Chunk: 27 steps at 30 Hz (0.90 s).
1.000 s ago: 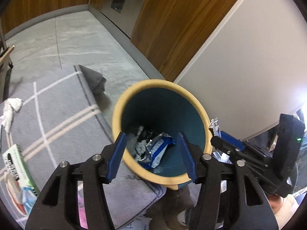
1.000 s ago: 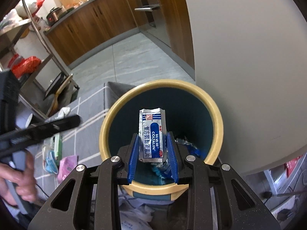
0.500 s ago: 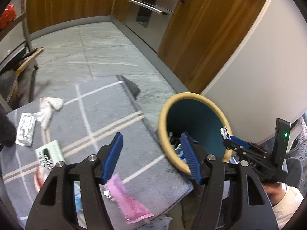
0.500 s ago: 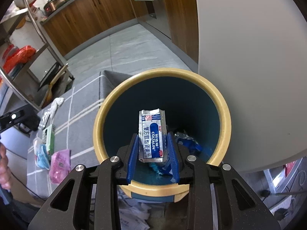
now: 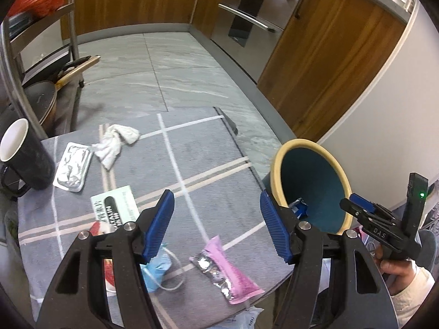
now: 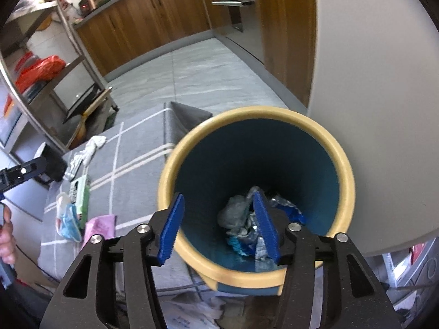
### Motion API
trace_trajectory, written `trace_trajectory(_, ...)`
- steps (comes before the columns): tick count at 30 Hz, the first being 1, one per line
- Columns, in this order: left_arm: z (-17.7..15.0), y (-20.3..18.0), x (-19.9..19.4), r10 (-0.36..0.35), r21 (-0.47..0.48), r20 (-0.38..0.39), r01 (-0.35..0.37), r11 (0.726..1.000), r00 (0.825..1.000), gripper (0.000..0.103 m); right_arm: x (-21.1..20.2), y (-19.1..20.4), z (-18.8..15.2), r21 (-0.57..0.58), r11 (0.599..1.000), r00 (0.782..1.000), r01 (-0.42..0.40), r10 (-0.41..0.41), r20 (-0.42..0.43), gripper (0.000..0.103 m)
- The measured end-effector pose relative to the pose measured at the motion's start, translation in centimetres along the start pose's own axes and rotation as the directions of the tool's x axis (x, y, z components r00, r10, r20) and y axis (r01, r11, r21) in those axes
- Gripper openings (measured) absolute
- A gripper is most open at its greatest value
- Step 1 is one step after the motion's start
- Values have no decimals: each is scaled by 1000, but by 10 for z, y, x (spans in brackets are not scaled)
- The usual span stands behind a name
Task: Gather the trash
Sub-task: 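Move the left tool to the white tissue while the right tool approaches the pink wrapper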
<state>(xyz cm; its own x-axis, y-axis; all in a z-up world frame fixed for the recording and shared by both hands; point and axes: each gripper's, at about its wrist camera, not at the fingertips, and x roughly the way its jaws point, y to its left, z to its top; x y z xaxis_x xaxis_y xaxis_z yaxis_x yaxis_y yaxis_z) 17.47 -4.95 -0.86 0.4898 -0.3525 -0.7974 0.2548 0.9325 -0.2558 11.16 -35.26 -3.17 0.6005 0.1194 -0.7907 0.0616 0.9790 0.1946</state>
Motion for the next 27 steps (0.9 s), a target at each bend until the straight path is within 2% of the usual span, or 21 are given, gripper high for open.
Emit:
trace_trajectory(6,1,19,-1,31,-38,1,-31,999,1000,64,1,23,-1,-38,998,999,-48,48,-6,60)
trace_trajectory(14,13,60,18,78,-117,-40,-82,990,996,64,14,71,-11,-125,981,986,-151,141,-89,60)
trace_trajectory(21,30,89,39,132,-118,-81,-141,983,988,61,30,104,-20,-147,967,970,-207,183,-159,60)
trace_trajectory(27,46,111,75,175,-90,-126,-187,978,977,54,46,120,-28,-148,961,956,-235,201,-213,60)
